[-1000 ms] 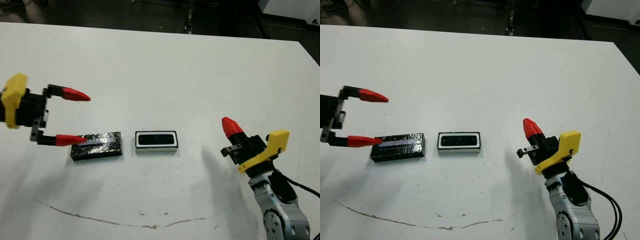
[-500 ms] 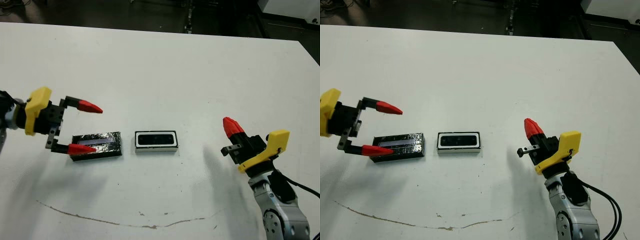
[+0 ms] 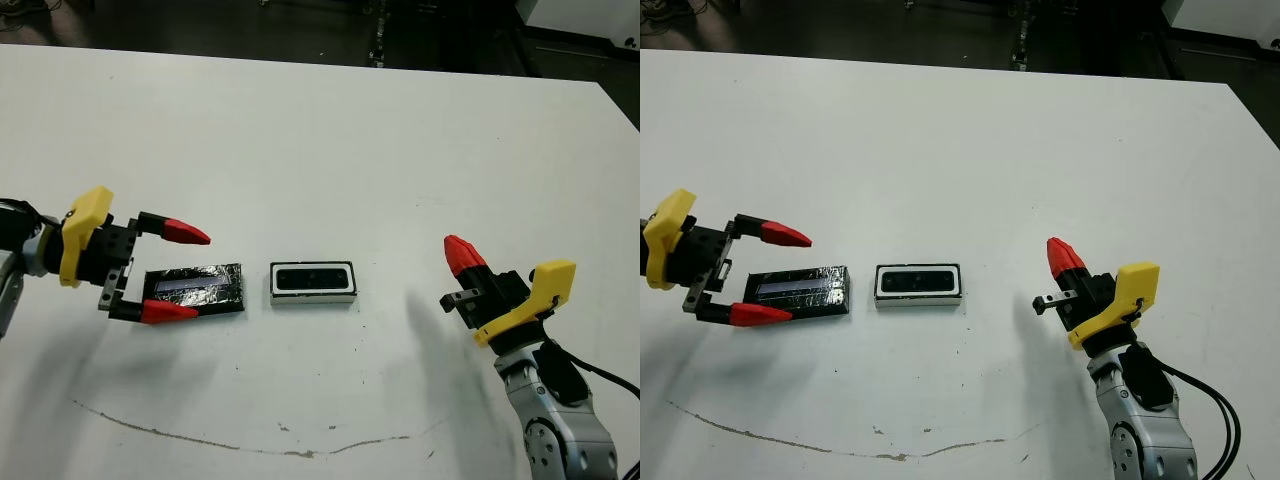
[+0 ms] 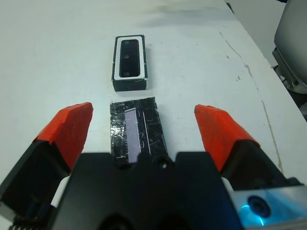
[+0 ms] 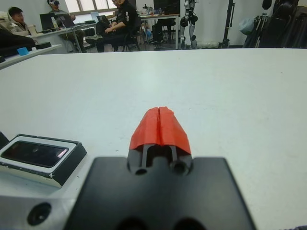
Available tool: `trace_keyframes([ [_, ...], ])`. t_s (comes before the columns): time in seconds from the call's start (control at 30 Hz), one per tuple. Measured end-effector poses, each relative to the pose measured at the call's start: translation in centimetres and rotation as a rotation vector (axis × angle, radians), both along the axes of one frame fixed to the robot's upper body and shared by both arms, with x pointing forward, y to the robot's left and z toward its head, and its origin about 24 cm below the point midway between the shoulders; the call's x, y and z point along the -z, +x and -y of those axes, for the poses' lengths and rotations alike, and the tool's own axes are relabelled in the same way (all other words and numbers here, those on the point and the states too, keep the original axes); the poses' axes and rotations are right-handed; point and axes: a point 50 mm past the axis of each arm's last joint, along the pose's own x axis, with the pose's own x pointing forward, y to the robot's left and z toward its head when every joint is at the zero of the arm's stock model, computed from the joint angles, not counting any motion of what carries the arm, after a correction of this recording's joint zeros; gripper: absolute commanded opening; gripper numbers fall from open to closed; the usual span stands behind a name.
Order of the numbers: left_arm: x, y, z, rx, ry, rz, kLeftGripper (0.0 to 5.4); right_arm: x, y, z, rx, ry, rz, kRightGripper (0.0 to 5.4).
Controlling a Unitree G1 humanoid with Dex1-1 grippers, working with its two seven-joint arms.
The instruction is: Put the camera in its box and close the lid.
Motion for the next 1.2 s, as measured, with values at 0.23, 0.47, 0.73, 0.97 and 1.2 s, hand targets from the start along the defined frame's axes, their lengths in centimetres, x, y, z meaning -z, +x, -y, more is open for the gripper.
trace_keyframes([
  [0.23, 0.9, -0.4, -0.1, -0.025, 0.007, 0.004, 5.4, 0.1, 0.0, -0.2, -0.014, 0.001, -0.001, 0.02],
  [0.47, 1.5, -0.3, 0.0, -0.038, 0.065, 0.01, 5.4, 0.1, 0.0, -0.2, -0.022, 0.004, 0.006, 0.02],
  [0.73, 2.1, -0.3, 0.2, -0.064, 0.099, -0.044, 5.4, 0.3, -0.1, -0.3, -0.022, 0.003, 0.002, 0.02],
  [0.97, 2.3, -0.2, 0.3, -0.062, 0.133, -0.052, 5.4, 0.2, -0.1, -0.3, -0.023, 0.003, 0.002, 0.02],
  [1.2, 2.4, -0.1, 0.3, -0.082, 0.143, -0.062, 5.4, 0.2, -0.1, -0.3, -0.025, 0.01, 0.002, 0.02],
])
